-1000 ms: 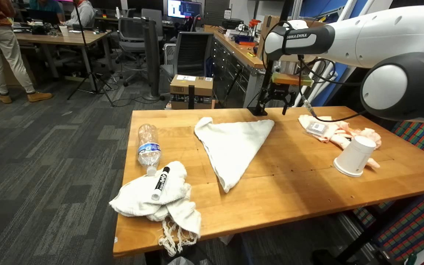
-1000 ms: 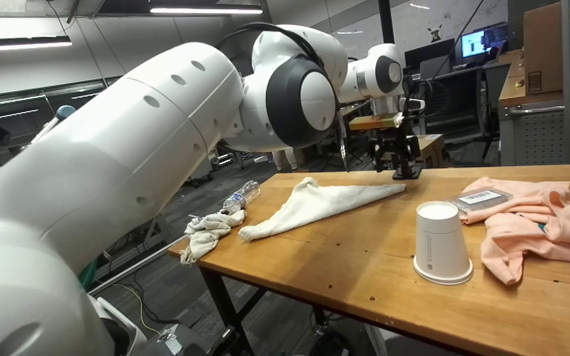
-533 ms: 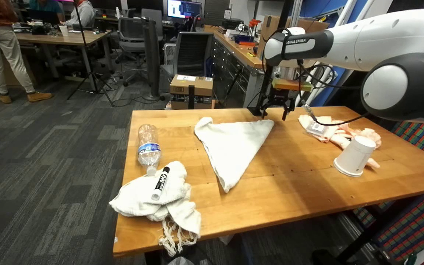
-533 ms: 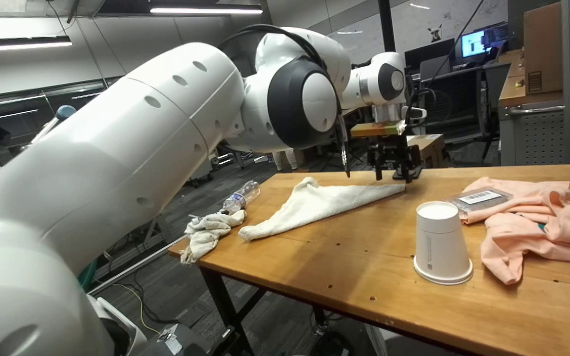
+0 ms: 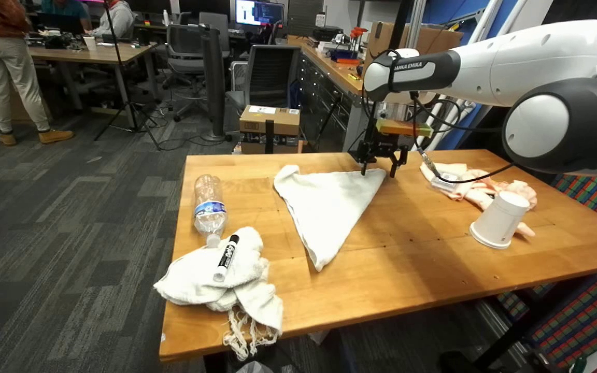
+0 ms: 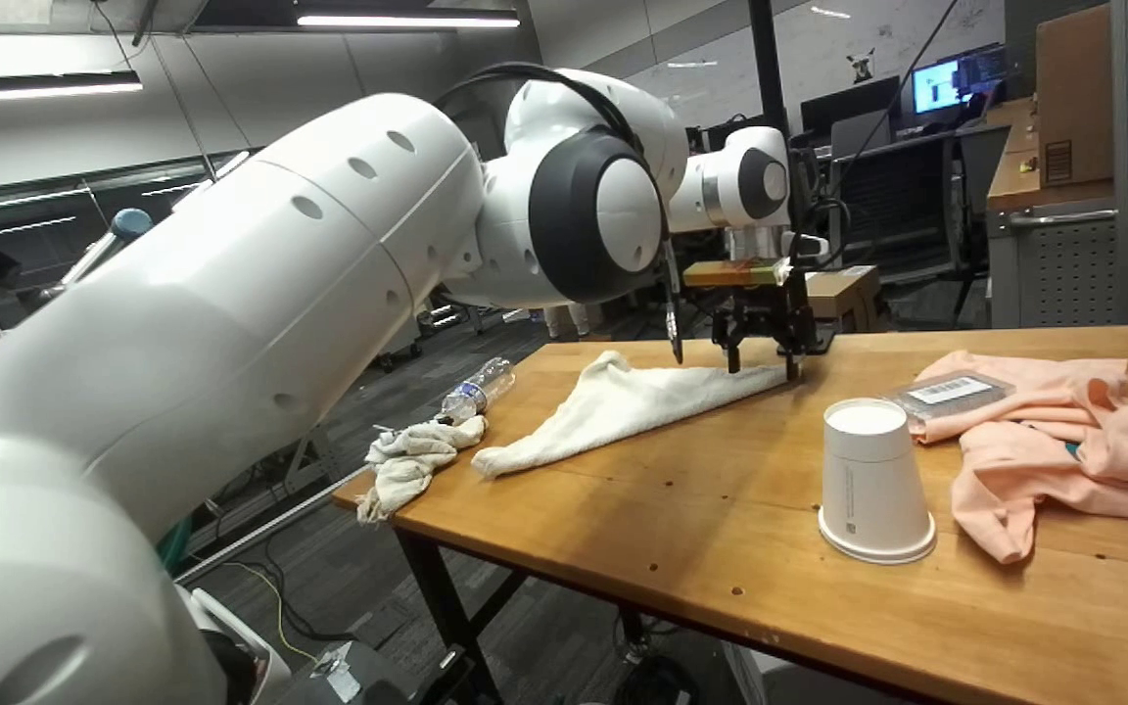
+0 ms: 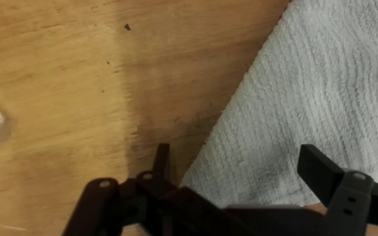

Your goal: Fold the white towel twice

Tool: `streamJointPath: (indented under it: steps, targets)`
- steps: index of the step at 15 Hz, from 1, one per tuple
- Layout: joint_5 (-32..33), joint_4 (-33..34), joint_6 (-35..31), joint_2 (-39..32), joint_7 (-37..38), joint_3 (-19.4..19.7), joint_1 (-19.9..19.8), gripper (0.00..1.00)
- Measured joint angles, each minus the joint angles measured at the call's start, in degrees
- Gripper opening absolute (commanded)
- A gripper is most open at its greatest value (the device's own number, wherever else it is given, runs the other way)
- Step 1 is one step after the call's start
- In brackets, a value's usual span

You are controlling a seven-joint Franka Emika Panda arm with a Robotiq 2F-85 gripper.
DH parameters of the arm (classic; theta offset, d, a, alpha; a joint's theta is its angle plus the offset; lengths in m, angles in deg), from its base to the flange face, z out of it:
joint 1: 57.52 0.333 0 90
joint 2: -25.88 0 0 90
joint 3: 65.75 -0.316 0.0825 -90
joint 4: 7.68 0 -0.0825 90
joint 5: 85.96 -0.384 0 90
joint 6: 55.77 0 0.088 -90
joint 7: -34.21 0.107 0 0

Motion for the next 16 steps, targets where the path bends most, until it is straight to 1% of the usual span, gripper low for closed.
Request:
streamJointPath:
  steps: [6,13,14,16]
  targets:
    - [0.00,0.10,-2.32,-0.07,0.02,-0.20,0.78,1.00]
    - [0.00,0.06,-3.79,-1.39,0.05,-0.07,0.04,1.00]
    - [0.00,0.06,-3.77,-1.40,0.05,-0.07,-0.03,0.82]
    - [0.00,0.09,-3.72,-1.40,0.05,-0.07,-0.07,0.68]
